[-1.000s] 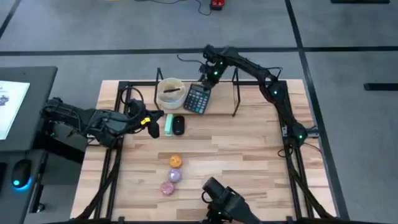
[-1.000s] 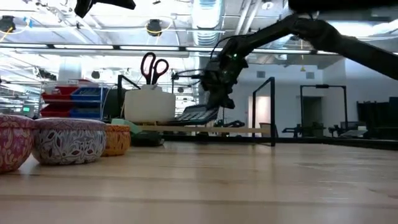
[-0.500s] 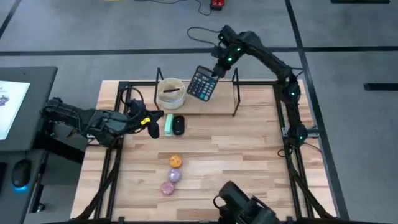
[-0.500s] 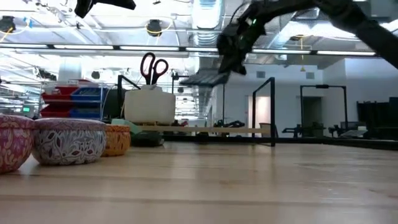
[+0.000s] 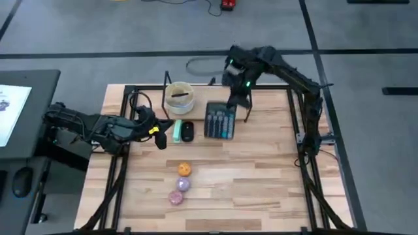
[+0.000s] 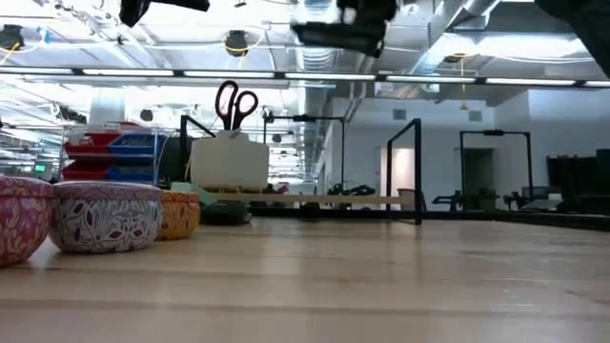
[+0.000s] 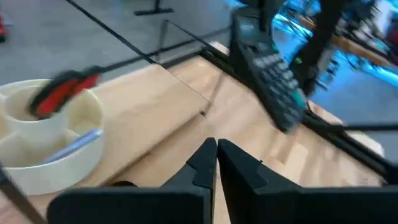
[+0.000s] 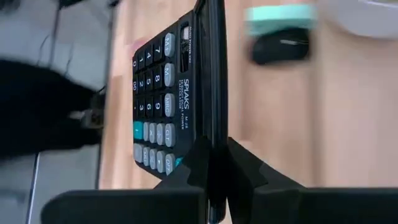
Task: Stock shelves
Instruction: Remove the black calculator from the shelf
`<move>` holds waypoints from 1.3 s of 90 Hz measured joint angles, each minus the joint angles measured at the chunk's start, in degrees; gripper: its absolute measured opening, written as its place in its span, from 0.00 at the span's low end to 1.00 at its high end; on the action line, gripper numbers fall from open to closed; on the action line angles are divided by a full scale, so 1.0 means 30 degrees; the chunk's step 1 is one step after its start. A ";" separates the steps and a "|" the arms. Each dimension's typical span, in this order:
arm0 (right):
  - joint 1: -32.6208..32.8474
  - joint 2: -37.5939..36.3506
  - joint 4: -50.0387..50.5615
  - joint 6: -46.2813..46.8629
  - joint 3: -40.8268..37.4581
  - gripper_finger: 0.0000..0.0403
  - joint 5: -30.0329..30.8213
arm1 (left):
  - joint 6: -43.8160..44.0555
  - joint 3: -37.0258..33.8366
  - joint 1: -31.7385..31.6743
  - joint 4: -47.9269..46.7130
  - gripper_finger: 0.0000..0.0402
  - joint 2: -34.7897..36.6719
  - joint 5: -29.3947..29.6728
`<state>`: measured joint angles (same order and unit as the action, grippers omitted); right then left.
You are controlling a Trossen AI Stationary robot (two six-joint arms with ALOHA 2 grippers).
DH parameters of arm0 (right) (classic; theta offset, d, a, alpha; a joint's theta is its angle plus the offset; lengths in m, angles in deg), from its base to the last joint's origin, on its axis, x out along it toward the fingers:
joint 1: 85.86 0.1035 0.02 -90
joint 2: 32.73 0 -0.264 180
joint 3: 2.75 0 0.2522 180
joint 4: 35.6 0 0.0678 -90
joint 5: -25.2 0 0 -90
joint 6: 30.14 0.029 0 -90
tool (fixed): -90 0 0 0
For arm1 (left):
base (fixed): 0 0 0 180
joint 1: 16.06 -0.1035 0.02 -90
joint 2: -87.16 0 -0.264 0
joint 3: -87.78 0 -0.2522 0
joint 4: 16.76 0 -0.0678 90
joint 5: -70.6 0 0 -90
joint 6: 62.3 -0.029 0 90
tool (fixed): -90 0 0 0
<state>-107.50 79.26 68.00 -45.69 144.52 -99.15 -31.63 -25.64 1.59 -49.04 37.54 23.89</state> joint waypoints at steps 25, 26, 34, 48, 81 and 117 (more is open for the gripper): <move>0.5651 0.0741 -0.2241 0.3219 -0.2407 0.02 -0.0062 | -0.0723 0.0007 0.0000 0.0001 0.00 0.0026 -0.3120; 0.5804 0.0748 -0.2369 0.3378 -0.2710 0.02 -0.0049 | -0.0798 0.0007 0.0000 -0.0015 0.00 0.0026 -0.3264; 0.6926 0.0750 -0.4501 0.4884 -0.5366 0.02 0.0296 | -0.1296 0.0007 0.0000 -0.0019 0.00 0.0026 -0.4254; 0.8460 0.0780 -0.8384 0.7171 -0.9832 0.02 0.0613 | -0.1516 0.0015 0.0005 -0.0027 0.00 0.0114 -0.6084; 0.8197 0.1162 -1.5616 0.8750 -1.4927 0.03 0.1932 | -0.1533 0.0015 0.0022 -0.0035 0.00 0.0099 -0.8300; 0.6048 0.1202 -1.8793 0.8063 -1.6110 0.09 0.2023 | -0.1518 0.0015 0.0015 -0.0002 0.00 0.0092 -0.7306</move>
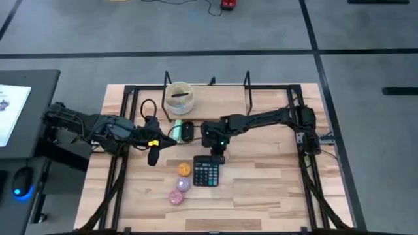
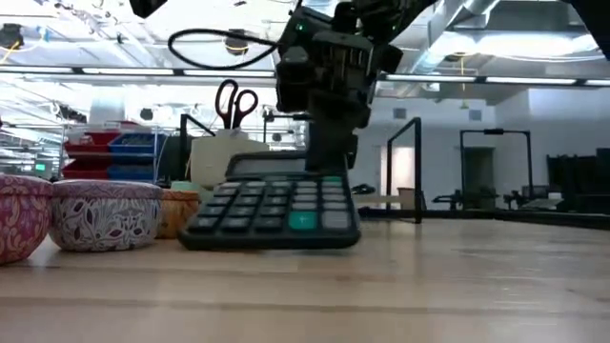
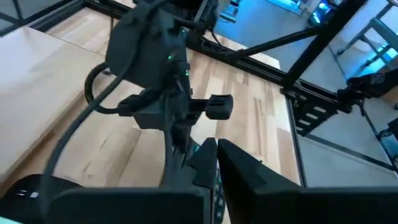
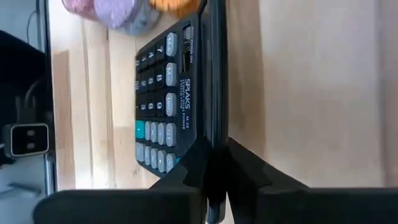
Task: Stock shelves
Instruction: Remove the black calculator from the shelf, then remove the black scissors from the white pen organizer
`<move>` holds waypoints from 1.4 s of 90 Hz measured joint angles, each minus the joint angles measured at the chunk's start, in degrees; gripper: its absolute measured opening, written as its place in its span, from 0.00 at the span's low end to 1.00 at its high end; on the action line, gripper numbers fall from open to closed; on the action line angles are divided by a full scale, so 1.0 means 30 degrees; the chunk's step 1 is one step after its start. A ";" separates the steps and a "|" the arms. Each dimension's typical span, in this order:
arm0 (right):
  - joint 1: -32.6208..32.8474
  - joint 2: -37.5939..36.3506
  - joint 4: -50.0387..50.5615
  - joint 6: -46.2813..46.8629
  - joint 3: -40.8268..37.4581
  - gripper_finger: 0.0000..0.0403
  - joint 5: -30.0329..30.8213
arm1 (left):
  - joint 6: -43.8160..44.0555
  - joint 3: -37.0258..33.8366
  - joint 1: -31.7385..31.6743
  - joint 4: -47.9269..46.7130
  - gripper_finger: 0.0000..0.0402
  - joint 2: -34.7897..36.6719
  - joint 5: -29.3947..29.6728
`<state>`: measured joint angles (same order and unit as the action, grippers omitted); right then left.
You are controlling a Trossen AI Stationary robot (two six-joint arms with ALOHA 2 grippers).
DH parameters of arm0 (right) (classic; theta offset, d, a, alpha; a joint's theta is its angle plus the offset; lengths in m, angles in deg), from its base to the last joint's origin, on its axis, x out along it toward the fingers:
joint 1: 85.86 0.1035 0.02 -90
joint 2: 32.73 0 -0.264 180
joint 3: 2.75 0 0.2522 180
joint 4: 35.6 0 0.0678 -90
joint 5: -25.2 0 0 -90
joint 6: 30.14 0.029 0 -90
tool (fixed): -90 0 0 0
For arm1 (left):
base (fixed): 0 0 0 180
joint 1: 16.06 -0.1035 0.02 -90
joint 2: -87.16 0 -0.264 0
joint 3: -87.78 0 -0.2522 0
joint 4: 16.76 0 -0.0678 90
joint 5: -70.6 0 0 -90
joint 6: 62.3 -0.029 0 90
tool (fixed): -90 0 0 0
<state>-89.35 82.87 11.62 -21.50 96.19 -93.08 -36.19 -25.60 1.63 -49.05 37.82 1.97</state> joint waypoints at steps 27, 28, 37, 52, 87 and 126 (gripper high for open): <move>-0.0040 0.0000 -0.0327 -0.1323 0.0009 0.14 0.1698 | 0.0207 0.0000 0.0000 0.0012 0.00 0.0000 0.1129; -0.0040 0.0000 -0.0332 -0.1323 0.0009 0.14 0.1730 | 0.0211 0.0000 0.0000 0.0017 0.00 0.0000 0.1133; -0.0145 -0.0006 -0.0399 -0.1233 0.0009 0.20 0.1835 | 0.0241 0.0000 0.0000 0.0018 0.00 0.0000 0.1320; -0.0594 -0.0015 -0.0497 0.0357 0.0025 0.35 0.1282 | 0.0525 0.0000 0.0000 0.0022 0.00 0.0000 0.1631; -0.1440 -0.1307 0.3848 0.0029 0.2995 0.55 -0.0547 | -0.0831 0.0000 -0.0006 0.1697 0.00 0.0000 0.3069; -0.4691 -0.8606 0.7326 -0.3204 0.3018 0.49 0.3434 | -0.5005 0.0000 -0.2344 0.3233 0.00 -0.0184 0.4591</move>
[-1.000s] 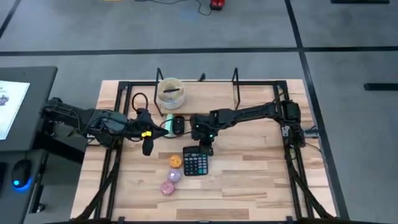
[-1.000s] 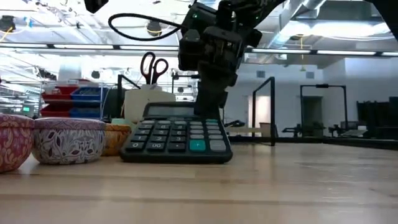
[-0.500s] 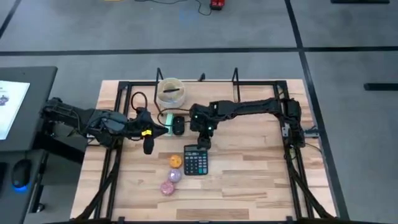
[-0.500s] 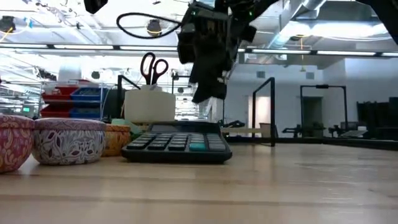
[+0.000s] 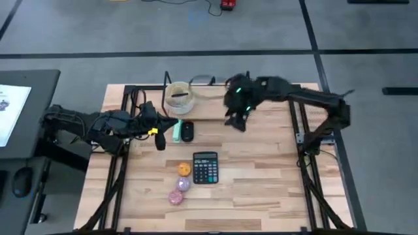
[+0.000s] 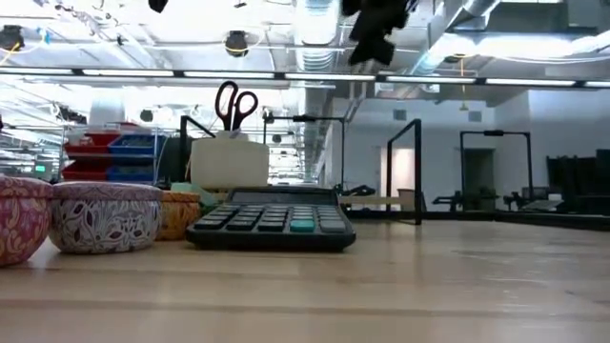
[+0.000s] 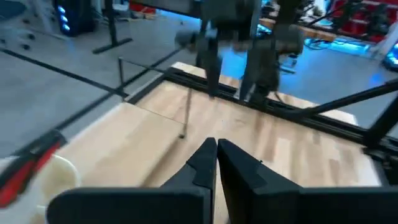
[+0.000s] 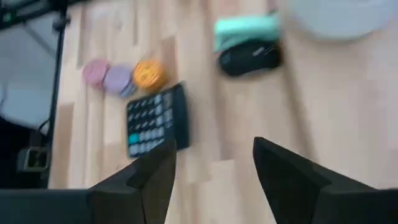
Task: Stock shelves
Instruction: Remove the black scissors from the white pen organizer
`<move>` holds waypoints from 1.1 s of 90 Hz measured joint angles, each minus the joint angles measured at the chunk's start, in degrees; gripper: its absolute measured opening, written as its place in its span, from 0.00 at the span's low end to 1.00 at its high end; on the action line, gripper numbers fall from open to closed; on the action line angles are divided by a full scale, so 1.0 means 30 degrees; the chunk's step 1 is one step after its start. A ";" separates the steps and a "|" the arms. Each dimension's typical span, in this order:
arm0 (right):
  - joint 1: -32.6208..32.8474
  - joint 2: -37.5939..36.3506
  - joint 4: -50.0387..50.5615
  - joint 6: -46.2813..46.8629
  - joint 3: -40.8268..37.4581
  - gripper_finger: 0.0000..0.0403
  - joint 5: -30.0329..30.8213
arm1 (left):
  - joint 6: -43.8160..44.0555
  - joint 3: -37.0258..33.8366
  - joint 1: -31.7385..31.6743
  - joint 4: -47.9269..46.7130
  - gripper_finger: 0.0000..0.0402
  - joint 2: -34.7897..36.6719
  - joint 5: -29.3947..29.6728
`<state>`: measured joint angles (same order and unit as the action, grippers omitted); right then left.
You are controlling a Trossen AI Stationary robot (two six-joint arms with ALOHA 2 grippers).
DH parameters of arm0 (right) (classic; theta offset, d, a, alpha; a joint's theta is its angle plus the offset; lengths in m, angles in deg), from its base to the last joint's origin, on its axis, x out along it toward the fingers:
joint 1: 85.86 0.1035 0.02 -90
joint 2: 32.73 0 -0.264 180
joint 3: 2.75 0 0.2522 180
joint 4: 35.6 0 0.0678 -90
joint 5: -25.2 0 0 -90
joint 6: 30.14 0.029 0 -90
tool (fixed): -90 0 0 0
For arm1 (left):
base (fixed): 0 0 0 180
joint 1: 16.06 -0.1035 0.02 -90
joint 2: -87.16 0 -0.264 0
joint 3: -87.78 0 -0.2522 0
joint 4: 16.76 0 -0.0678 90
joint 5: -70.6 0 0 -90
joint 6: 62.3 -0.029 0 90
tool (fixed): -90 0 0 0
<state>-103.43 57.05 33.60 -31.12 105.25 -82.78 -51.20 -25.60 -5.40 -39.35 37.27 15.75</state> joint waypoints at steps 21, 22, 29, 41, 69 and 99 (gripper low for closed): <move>-0.4106 -0.2482 -0.0226 -0.1193 -0.2491 0.48 -0.0044 | -0.0193 -0.0007 -0.2687 0.1492 0.00 -0.0534 -0.2923; -0.4261 -0.2600 -0.0266 -0.1206 -0.2702 0.48 -0.0064 | -0.0269 -0.0007 -0.2792 0.1642 0.00 -0.0591 -0.3106; -0.5187 -0.3362 -0.0643 -0.1193 -0.4002 0.48 -0.0692 | -0.1475 0.0015 -0.3354 0.2554 0.00 -0.1015 -0.3658; -0.5867 -0.4285 -0.1363 -0.1197 -0.5541 0.48 -0.1597 | -0.6233 0.0000 -0.3711 0.2341 0.00 -0.1654 -0.2522; -0.4790 -0.4310 -0.1827 -0.2578 -0.5990 0.48 -0.2069 | -0.8060 0.0000 -0.4910 0.2246 0.14 -0.1871 0.1728; -0.3772 -0.4282 -0.2598 -0.3382 -0.6003 0.48 -0.2091 | -0.6611 0.0000 -0.7034 -0.1916 0.52 -0.1871 0.1795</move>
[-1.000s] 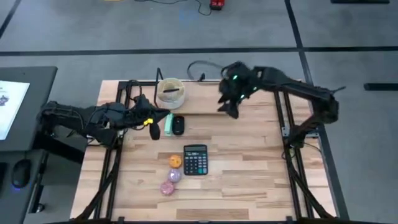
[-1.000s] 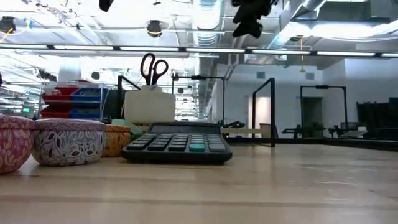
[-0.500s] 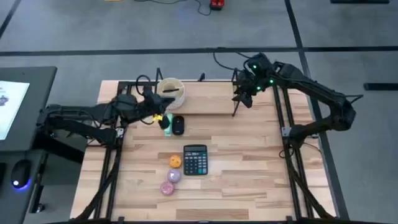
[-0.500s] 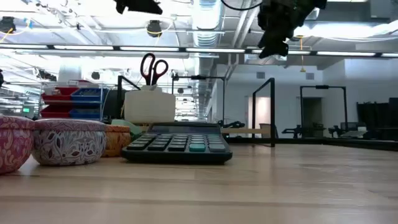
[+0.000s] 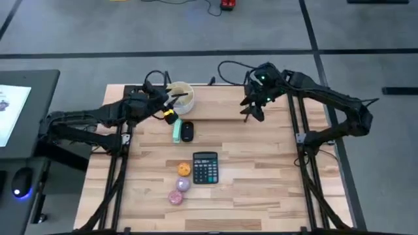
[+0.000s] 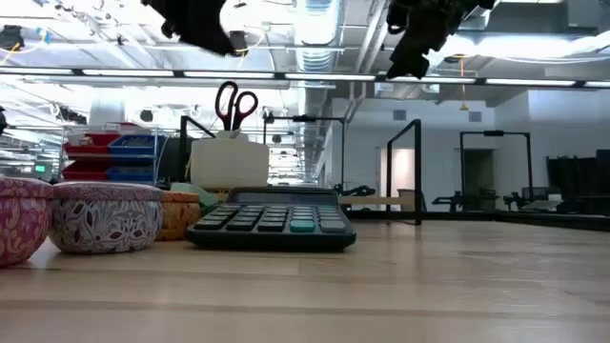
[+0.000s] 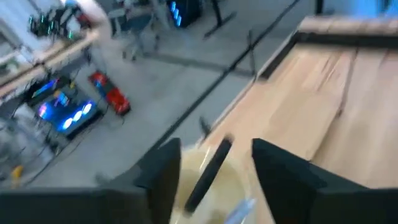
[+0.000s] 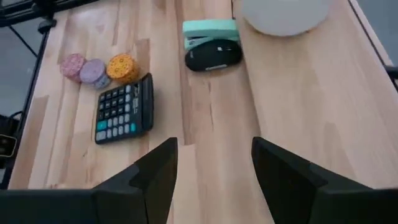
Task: Stock shelves
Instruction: Remove the black scissors from the white pen organizer
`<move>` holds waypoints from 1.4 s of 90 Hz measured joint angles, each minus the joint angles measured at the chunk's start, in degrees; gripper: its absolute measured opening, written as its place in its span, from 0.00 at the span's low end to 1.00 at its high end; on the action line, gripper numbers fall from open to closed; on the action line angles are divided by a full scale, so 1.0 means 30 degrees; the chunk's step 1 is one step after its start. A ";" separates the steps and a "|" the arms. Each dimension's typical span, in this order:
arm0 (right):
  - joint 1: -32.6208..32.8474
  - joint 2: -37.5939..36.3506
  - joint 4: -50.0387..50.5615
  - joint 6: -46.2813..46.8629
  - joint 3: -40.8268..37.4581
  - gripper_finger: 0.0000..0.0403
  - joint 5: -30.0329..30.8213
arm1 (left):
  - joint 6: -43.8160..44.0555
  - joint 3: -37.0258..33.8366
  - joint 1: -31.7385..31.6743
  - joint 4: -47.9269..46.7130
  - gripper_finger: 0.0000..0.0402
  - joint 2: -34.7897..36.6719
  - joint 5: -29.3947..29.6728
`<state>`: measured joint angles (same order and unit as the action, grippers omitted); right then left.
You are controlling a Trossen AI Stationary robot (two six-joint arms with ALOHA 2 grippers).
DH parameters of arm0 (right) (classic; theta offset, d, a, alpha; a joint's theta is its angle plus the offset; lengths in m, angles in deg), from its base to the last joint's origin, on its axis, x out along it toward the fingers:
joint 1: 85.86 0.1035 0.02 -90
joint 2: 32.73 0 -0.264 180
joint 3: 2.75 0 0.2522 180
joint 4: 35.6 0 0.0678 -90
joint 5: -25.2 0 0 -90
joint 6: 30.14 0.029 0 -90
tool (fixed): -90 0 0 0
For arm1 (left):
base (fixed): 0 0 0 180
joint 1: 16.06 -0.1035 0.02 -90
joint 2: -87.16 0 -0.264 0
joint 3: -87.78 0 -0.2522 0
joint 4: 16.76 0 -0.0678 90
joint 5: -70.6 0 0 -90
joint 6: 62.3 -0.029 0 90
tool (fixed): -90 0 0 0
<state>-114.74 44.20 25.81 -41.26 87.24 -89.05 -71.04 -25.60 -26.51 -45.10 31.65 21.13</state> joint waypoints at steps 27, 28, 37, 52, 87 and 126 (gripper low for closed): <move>0.0001 0.0007 0.0084 0.0688 0.0000 0.48 0.0000 | 0.0484 0.0007 -0.1033 -0.1963 0.57 -0.1289 -0.0531; 0.0001 0.0007 0.0075 0.0688 0.0000 0.48 0.0000 | 0.0439 0.0003 -0.1055 -0.1990 0.57 -0.1371 -0.0581; 0.0001 0.0009 -0.0179 0.0686 0.0000 0.48 0.0000 | 0.0090 0.0000 -0.1313 -0.1774 0.57 -0.2163 -0.0943; 0.0001 0.0015 -0.0566 0.0695 0.0000 0.48 0.0007 | -0.0420 0.0000 -0.1719 -0.1324 0.57 -0.3178 -0.1486; 0.0001 0.0015 -0.1157 0.1263 0.0000 0.48 0.0036 | -0.0194 0.0000 -0.1964 0.0364 0.41 -0.3708 -0.2484; 0.0008 0.0015 -0.1329 0.1708 0.0007 0.48 0.0095 | 0.1404 0.0000 -0.3083 0.1069 0.44 -0.3752 -0.3485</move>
<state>-114.72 44.24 21.82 -36.14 87.26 -88.77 -66.83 -25.60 -35.75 -41.89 20.40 10.68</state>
